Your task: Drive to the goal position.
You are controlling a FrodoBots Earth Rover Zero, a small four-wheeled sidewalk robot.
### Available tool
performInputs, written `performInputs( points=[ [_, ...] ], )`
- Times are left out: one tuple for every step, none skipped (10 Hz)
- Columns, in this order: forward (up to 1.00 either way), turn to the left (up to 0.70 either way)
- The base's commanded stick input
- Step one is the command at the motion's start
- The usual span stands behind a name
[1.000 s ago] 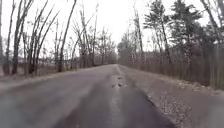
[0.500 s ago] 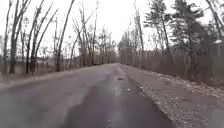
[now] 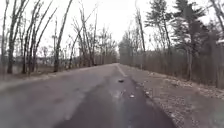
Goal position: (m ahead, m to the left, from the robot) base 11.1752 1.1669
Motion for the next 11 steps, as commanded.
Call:
performInputs(
  points=[
    [0.85, -0.04],
    [0.85, 0.00],
    [0.85, 0.00],
    [0.85, 0.00],
    [0.85, 0.00],
    [0.85, 0.00],
    [0.85, 0.00],
    [0.85, 0.00],
    [0.85, 0.00],
    [0.85, 0.00],
    [0.85, 0.00]
  ],
)
